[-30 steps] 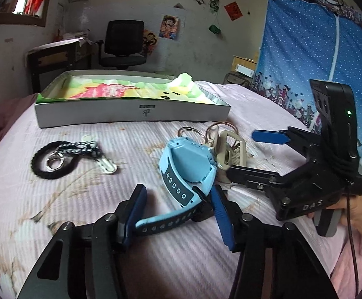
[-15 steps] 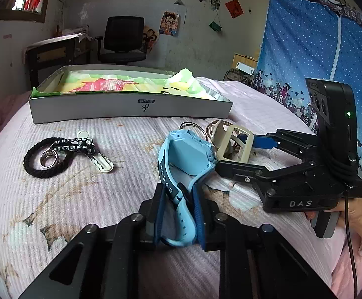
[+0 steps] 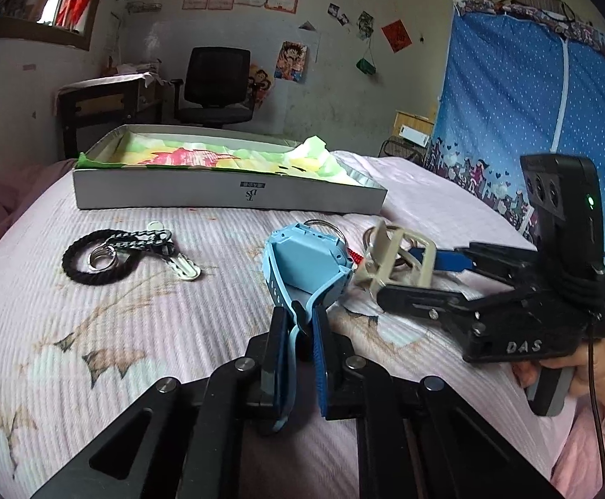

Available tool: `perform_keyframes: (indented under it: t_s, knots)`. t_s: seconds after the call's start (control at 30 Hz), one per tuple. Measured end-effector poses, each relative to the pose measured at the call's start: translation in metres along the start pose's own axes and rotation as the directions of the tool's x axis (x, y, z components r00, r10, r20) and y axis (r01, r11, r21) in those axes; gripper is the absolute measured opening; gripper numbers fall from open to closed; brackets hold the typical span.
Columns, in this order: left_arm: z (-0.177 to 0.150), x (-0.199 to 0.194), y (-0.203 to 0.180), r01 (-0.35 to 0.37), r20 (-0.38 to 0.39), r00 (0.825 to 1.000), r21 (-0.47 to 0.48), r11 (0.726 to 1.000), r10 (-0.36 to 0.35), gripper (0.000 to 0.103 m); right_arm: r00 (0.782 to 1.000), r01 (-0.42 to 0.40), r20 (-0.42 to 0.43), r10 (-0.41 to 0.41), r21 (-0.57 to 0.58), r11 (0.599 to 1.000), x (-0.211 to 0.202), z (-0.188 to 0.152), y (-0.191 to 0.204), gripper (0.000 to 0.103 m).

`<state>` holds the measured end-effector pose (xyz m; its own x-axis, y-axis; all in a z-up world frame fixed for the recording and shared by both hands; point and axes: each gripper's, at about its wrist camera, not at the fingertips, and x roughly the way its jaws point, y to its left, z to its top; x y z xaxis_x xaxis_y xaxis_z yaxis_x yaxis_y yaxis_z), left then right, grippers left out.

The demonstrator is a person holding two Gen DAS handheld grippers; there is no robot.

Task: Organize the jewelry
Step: 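Carry the smartwatch and claw clip into the white box and release both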

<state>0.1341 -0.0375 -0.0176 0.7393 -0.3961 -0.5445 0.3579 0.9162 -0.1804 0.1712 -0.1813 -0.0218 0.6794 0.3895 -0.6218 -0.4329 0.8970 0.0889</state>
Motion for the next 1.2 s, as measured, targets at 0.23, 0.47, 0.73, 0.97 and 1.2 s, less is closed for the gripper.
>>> perform_keyframes:
  t_s: [0.23, 0.47, 0.73, 0.97, 1.2]
  knots:
    - [-0.005, -0.016, -0.001, -0.012, 0.064, 0.998, -0.031, 0.999, 0.014, 0.011, 1.000, 0.000, 0.010, 0.000, 0.009, 1.000, -0.012, -0.008, 0.006, 0.063]
    - [-0.002, -0.031, -0.009, -0.070, 0.145, 0.987, -0.006, 0.998, 0.070, 0.011, 0.996, 0.018, 0.083, -0.019, 0.010, 1.000, -0.027, -0.007, 0.009, 0.063]
    - [0.027, -0.045, -0.014, -0.085, 0.238, 0.968, 0.019, 0.996, 0.078, 0.011, 0.978, 0.040, 0.203, -0.051, 0.062, 0.997, -0.040, 0.003, 0.001, 0.063]
    - [0.085, -0.036, 0.001, -0.105, 0.280, 0.955, -0.008, 0.994, 0.103, 0.011, 0.963, 0.047, 0.260, -0.072, 0.099, 0.994, -0.024, 0.035, -0.019, 0.063]
    - [0.136, 0.001, 0.031, -0.136, 0.234, 0.961, -0.075, 0.988, 0.150, 0.011, 0.959, 0.081, 0.263, -0.106, 0.104, 0.991, 0.001, 0.079, -0.039, 0.063]
